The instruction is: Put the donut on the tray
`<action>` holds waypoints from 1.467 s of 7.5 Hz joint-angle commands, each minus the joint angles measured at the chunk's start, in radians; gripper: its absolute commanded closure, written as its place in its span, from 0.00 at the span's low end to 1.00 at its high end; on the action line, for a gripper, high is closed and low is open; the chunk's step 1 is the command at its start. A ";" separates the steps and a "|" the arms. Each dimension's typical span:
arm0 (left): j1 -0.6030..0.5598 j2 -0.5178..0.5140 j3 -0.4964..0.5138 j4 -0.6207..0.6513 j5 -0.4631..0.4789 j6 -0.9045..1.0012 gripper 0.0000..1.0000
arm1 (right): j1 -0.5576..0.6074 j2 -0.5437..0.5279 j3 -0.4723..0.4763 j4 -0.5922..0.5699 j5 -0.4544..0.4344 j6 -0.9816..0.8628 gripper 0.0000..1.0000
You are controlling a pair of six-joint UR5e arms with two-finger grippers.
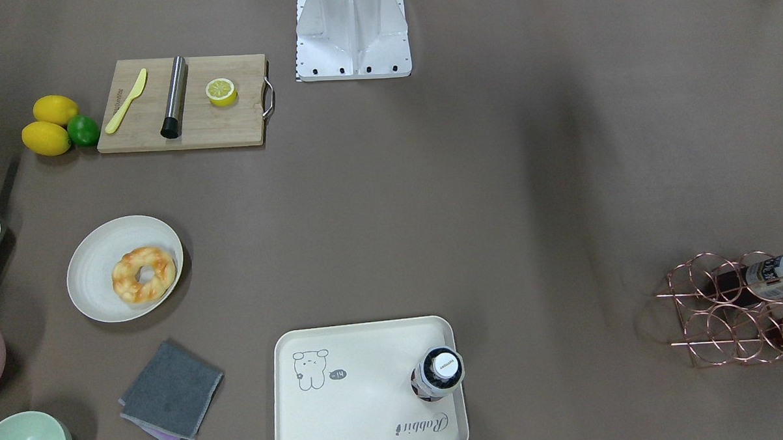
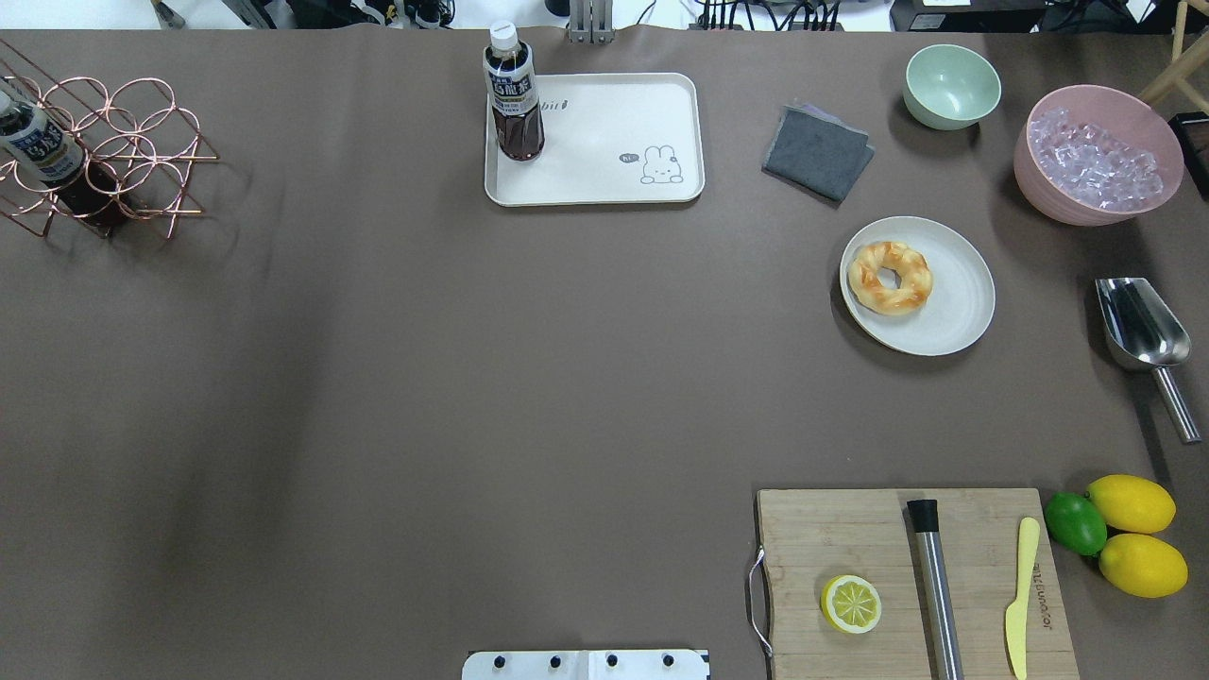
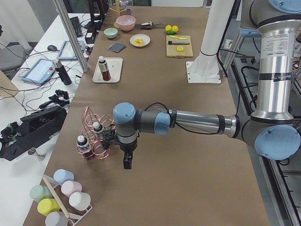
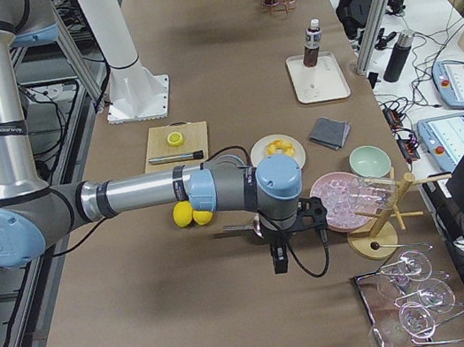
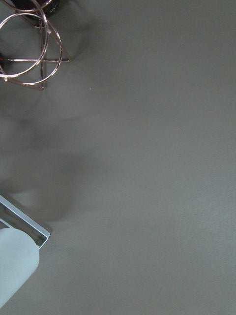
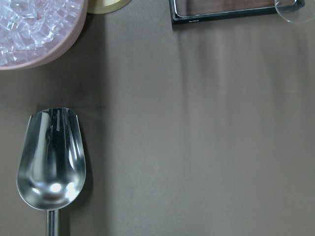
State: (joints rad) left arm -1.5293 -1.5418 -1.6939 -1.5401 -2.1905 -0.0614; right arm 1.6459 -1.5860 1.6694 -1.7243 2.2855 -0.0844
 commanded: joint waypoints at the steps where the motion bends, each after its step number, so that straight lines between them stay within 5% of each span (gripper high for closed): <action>1: 0.000 0.002 0.003 0.000 -0.002 0.000 0.02 | 0.000 0.000 0.001 0.000 0.000 0.000 0.00; 11: 0.000 -0.001 0.010 0.000 0.002 0.000 0.02 | -0.001 0.017 -0.002 0.002 -0.001 0.000 0.00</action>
State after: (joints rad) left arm -1.5294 -1.5426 -1.6865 -1.5416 -2.1904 -0.0614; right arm 1.6444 -1.5703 1.6676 -1.7226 2.2841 -0.0839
